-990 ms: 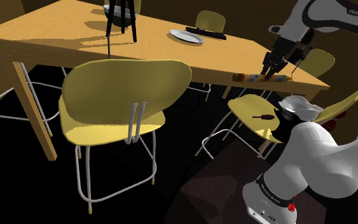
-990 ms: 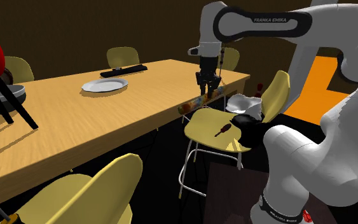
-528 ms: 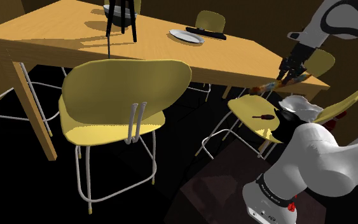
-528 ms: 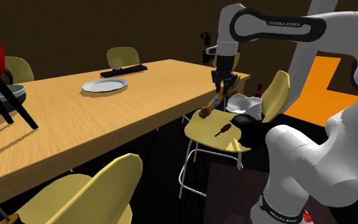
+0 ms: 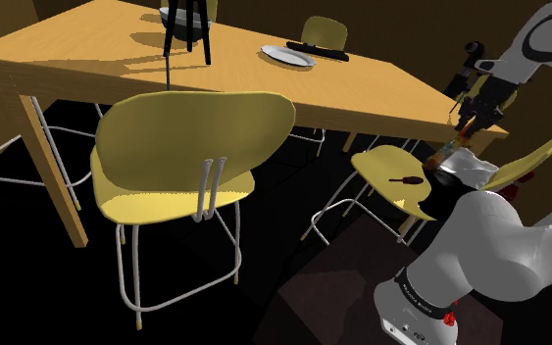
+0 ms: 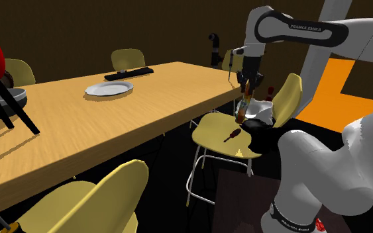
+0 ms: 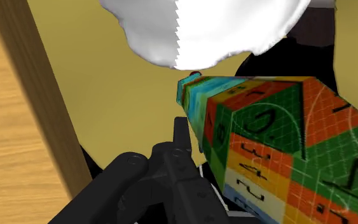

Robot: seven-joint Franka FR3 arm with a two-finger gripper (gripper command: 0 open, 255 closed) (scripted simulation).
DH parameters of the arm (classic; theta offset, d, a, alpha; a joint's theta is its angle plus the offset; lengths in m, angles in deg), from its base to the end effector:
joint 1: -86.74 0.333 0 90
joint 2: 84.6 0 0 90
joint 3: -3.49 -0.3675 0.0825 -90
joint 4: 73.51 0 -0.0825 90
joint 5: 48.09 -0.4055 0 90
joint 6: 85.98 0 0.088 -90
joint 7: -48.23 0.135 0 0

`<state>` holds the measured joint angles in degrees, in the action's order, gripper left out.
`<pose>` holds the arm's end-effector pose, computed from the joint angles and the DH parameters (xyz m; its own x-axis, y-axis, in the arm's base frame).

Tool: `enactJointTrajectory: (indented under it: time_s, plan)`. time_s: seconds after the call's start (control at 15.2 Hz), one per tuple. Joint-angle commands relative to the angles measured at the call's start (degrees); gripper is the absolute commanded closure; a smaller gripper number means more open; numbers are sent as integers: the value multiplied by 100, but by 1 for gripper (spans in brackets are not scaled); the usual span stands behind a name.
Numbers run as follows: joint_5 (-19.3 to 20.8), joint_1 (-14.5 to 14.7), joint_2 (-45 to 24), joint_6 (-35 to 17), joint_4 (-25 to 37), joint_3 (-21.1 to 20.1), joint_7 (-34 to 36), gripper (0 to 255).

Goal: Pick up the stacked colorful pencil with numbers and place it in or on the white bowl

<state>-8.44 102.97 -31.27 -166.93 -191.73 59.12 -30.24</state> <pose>0.1477 -0.4275 0.5598 0.6704 0.7414 0.0284 0.7418 -0.6690 -0.0476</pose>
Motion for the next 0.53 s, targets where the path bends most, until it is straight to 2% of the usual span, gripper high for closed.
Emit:
enactJointTrajectory:
  time_s: [0.0,0.4,0.46]
  plan:
    - [153,-75,59,96,177,143,-298,255]
    - [612,-93,129,311,923,723,-1241,255]
    - [642,-109,161,258,848,749,-1225,255]
